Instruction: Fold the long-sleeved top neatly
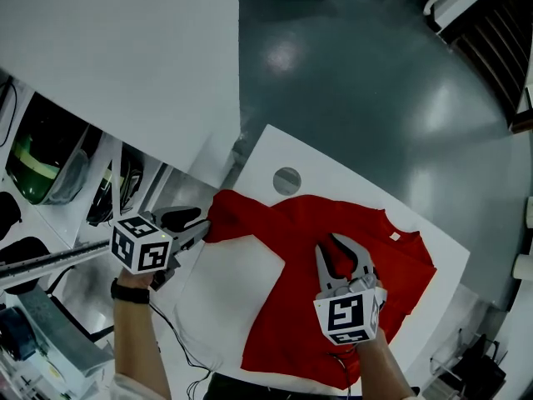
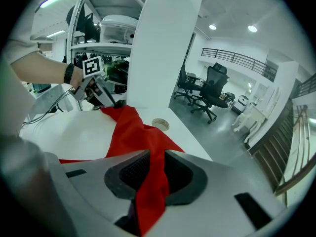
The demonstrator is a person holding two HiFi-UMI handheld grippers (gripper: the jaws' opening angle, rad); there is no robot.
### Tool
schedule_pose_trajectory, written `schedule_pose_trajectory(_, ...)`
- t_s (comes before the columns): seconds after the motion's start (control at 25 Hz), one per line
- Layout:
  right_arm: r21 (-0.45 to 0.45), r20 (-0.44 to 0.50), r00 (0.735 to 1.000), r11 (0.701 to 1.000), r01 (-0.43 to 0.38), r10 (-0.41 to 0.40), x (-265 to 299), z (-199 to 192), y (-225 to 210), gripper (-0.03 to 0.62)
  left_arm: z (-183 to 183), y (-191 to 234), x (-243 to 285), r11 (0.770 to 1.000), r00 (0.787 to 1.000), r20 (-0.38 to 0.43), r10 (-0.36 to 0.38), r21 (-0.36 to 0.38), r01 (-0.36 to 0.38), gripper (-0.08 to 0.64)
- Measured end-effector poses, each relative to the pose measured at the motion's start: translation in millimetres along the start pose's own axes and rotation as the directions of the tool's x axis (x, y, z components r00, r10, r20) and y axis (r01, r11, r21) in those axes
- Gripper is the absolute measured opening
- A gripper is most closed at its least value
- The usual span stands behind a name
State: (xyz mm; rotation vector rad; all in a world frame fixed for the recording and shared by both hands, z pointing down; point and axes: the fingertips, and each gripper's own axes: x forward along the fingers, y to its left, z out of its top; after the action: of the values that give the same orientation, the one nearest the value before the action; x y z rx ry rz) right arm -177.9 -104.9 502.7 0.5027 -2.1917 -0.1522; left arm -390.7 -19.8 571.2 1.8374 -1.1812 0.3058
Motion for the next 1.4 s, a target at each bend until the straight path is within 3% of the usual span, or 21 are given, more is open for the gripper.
schedule_pose_trajectory(0.16, -0.001, 0.004, 1.000, 1.000, 0.006, -0.006, -5.6, -4.6, -4.6, 0.101, 23.2, -4.4, -8.9, 0.993, 0.991, 0.114, -0.072, -0.088, 0.082, 0.140)
schedule_pose_trajectory(0.4, 0.011, 0.005, 1.000, 1.000, 0.014, -0.014, -12.9, -11.1, -9.0, 0.101, 15.6, -15.0, 15.3, 0.997, 0.996, -0.037, -0.080, -0.024, 0.079, 0.138)
schedule_pose_trajectory(0.52, 0.016, 0.007, 1.000, 1.000, 0.019, -0.019, -16.6, -15.1, -12.7, 0.101, 22.2, -22.0, 18.1, 0.996, 0.996, -0.012, -0.086, -0.014, 0.086, 0.036)
schedule_pose_trajectory(0.72, 0.035, 0.010, 0.999, 0.999, 0.039, -0.040, -26.2, -24.1, -22.9, 0.100, 31.0, -28.0, 9.5, 0.993, 0.999, -0.004, 0.037, 0.112, -0.036, 0.014)
schedule_pose_trajectory(0.92, 0.058, 0.018, 0.998, 0.996, 0.062, -0.063, -40.8, -28.9, -35.7, 0.100, 64.6, -51.5, -13.0, 0.971, 0.989, 0.099, 0.111, 0.199, -0.129, 0.012)
schedule_pose_trajectory(1.04, 0.077, 0.023, 0.996, 0.994, 0.083, -0.085, -52.4, -33.6, -45.4, 0.100, 92.0, -81.6, -22.6, 0.944, 0.982, 0.152, 0.110, 0.292, -0.151, 0.012)
schedule_pose_trajectory(1.2, 0.104, 0.027, 0.993, 0.988, 0.111, -0.115, -72.2, -45.3, -58.1, 0.100, 125.5, -143.8, -29.1, 0.865, 0.975, 0.214, 0.058, 0.477, -0.156, 0.012)
schedule_pose_trajectory(1.28, 0.117, 0.025, 0.991, 0.985, 0.125, -0.128, -82.6, -53.8, -63.5, 0.100, 132.8, -172.1, -27.6, 0.826, 0.977, 0.207, 0.053, 0.541, -0.159, 0.012)
schedule_pose_trajectory(1.4, 0.144, 0.017, 0.988, 0.978, 0.148, -0.152, -98.2, -68.8, -72.1, 0.100, 136.2, -208.4, -17.6, 0.788, 0.985, 0.165, 0.059, 0.597, -0.147, 0.012)
